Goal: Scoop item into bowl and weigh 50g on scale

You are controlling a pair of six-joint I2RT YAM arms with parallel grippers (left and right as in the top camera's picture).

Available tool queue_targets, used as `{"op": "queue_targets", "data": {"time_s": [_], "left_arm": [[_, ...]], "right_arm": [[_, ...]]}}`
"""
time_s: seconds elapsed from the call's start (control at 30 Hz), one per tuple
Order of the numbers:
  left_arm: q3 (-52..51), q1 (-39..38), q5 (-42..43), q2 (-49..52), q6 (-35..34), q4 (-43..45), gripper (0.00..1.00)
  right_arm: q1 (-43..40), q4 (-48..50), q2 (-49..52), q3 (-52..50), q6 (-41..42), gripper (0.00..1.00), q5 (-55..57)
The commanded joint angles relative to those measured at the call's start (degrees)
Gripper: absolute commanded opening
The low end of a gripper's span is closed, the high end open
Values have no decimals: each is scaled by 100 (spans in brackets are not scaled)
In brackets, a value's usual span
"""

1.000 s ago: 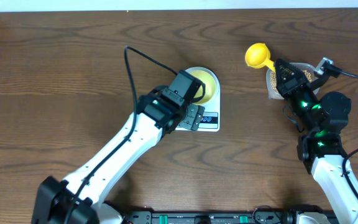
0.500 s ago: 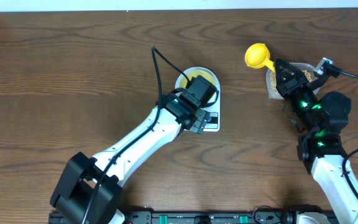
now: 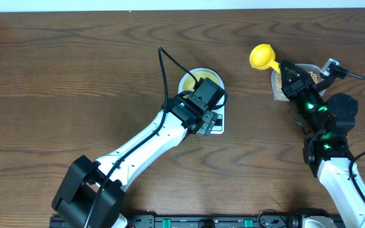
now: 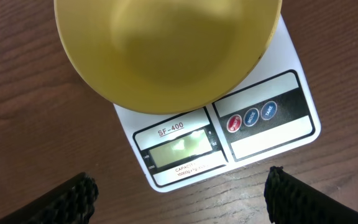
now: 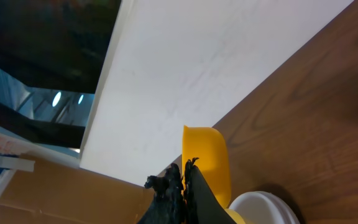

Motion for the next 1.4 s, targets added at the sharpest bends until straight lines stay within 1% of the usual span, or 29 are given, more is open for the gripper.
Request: {"op": "queue_targets", "data": {"time_s": [0.0, 0.83, 0.97, 1.37], "left_arm": [[-48, 2, -138, 11, 94, 15, 88], [-48, 2, -138, 11, 98, 15, 88], [-48, 4, -308, 11, 354, 15, 88], [-48, 4, -306, 11, 352, 15, 88]], "right_arm": [[-28, 11, 13, 81, 44, 1, 4], [-28, 9, 13, 81, 42, 1, 2], [-28, 11, 13, 81, 44, 1, 2], [-28, 11, 13, 81, 42, 1, 2]]}}
